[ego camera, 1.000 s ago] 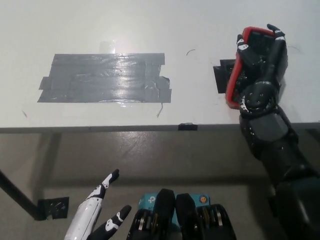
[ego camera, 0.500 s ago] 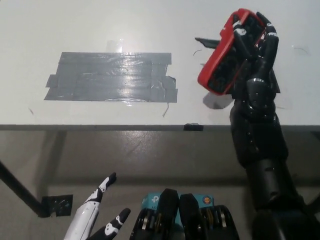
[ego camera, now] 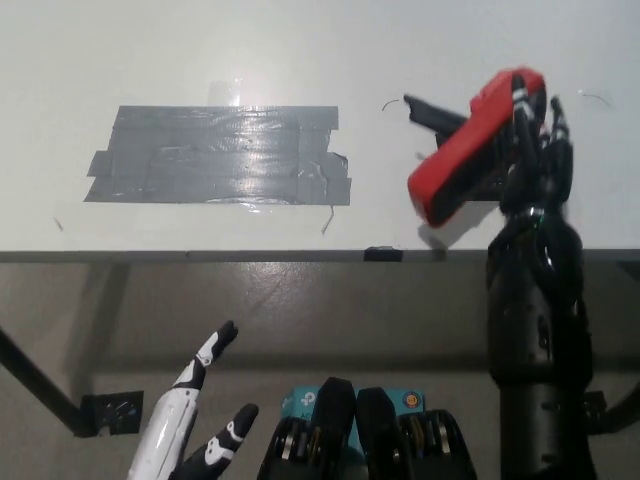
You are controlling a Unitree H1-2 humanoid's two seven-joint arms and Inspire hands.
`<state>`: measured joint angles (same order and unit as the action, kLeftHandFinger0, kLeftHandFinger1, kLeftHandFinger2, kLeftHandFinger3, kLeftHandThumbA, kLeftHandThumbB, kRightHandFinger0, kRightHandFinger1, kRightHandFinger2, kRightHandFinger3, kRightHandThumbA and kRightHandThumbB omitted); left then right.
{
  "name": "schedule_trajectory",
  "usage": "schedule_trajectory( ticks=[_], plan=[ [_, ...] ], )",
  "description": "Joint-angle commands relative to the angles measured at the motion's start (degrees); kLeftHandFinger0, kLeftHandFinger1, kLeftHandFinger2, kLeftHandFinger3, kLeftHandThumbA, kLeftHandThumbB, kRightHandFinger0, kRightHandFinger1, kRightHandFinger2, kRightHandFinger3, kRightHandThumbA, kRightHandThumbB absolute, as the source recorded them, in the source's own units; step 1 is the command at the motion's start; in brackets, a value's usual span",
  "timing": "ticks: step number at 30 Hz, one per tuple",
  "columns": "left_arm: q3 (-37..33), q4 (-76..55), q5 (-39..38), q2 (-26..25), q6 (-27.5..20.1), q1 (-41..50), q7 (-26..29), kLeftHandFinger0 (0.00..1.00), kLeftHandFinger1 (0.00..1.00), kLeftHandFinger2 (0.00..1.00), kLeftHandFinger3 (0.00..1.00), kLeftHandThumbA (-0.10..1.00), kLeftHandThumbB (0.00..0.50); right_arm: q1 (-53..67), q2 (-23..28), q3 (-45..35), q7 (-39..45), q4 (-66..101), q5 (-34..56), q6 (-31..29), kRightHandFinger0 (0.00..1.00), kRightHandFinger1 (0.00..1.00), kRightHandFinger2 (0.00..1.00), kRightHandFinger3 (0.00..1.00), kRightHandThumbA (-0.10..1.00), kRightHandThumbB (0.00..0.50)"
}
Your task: The robot first picks the multimeter with right hand and then unfolds the black stand on the back of it using left hand
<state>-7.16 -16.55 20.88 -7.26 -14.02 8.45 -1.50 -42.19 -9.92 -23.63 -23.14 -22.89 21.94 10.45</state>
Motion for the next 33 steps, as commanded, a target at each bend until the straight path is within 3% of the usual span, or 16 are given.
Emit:
schedule_trajectory(
  ticks=[1,2,6,12,18,23,31,33],
  plan=[
    [-0.5,-17.6,-7.2,3.3,2.8,-6.2,-0.5,1.0,1.0,1.0,1.0,0.96,0.186,-2.3,-6.6,-4.5,8.9,15.8,31.4,14.8,0.0,0.23,0.72,1.0,-0.1,0.128],
    [-0.7,-18.6,-6.7,4.0,4.2,-7.8,-0.9,1.0,1.0,1.0,1.0,0.99,0.225,-1.9,-7.1,-4.4,9.4,16.1,32.2,15.1,0.0,0.24,0.73,1.0,-0.1,0.133],
    [-0.7,-18.5,-4.3,5.4,4.7,-11.6,-1.1,1.0,1.0,1.0,1.0,1.0,0.305,2.0,-9.1,-1.9,7.8,20.3,36.0,16.5,0.0,0.29,0.74,1.0,-0.1,0.154],
    [-1.0,-17.6,-3.9,5.7,5.4,-15.0,-2.0,1.0,1.0,1.0,1.0,0.97,0.276,6.3,-9.6,2.4,7.0,25.1,39.0,16.5,0.0,0.29,0.73,1.0,-0.1,0.153],
    [-2.1,-16.3,-3.0,6.4,7.7,-17.3,-2.9,1.0,1.0,1.0,1.0,0.88,0.259,8.7,-8.9,5.4,4.3,30.3,43.6,16.5,0.0,0.34,0.76,1.0,-0.1,0.149],
    [-2.2,-15.3,-3.5,6.2,7.8,-18.5,-2.8,1.0,1.0,1.0,1.0,0.93,0.261,10.7,-7.4,8.9,5.3,34.0,46.1,16.5,0.0,0.41,0.78,1.0,-0.1,0.134],
    [-1.4,-15.7,-3.5,5.7,7.6,-20.5,-2.6,1.0,1.0,1.0,1.0,1.0,0.281,13.5,-4.6,14.3,5.1,41.5,50.8,16.5,0.0,0.45,0.87,1.0,-0.1,0.155],
    [-1.7,-16.3,-3.5,6.0,7.9,-20.0,-2.8,1.0,1.0,1.0,1.0,1.0,0.294,14.7,-4.1,15.2,5.0,43.3,52.0,16.5,0.0,0.39,0.87,0.89,-0.1,0.163]
  ],
)
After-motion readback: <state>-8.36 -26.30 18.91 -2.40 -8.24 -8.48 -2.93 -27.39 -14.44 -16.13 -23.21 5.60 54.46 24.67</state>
